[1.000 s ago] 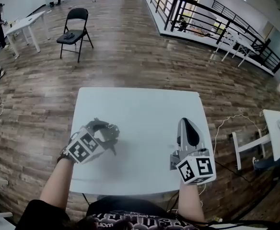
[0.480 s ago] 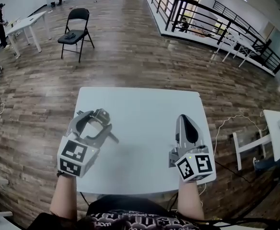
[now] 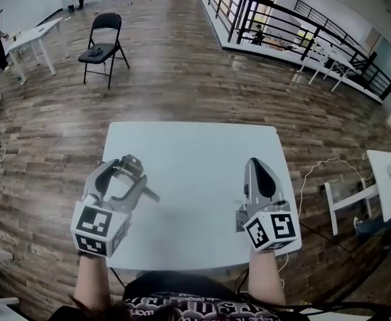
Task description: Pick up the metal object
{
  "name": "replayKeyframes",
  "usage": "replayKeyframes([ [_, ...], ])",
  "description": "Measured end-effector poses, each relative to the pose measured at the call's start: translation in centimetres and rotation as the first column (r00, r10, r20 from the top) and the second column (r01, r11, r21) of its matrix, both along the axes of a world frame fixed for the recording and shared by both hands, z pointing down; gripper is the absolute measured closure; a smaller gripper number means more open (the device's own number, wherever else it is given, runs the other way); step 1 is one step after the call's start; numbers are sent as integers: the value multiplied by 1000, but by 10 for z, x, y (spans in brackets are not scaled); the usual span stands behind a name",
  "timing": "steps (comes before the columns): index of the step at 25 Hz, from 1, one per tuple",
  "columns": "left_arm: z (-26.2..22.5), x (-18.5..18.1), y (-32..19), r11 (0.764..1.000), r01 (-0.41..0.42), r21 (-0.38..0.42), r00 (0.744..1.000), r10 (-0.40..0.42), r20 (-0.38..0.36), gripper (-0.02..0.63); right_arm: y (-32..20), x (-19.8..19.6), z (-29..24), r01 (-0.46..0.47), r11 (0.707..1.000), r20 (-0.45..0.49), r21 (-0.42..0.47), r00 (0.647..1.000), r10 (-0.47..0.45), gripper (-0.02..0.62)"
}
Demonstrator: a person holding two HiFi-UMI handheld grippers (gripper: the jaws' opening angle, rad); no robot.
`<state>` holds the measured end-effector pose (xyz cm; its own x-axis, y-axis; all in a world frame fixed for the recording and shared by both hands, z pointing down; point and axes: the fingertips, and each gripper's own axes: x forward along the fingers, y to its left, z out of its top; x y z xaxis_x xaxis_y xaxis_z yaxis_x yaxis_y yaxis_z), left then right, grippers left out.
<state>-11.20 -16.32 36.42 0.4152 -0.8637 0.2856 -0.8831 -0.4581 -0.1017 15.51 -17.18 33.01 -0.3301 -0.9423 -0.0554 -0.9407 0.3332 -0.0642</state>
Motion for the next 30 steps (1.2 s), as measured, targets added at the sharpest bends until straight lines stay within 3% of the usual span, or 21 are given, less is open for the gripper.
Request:
replayKeyframes([
  [5,-5,-2,-2,999,45,13,999,-45,-13,314,1,0,-2,-2,1000,-8,1,1000,2,586],
  [30,4,-7,-5,999,40,-20,999,-41,-32,314,1,-3,-11,3,1000,-26,15,1000,-3,586],
])
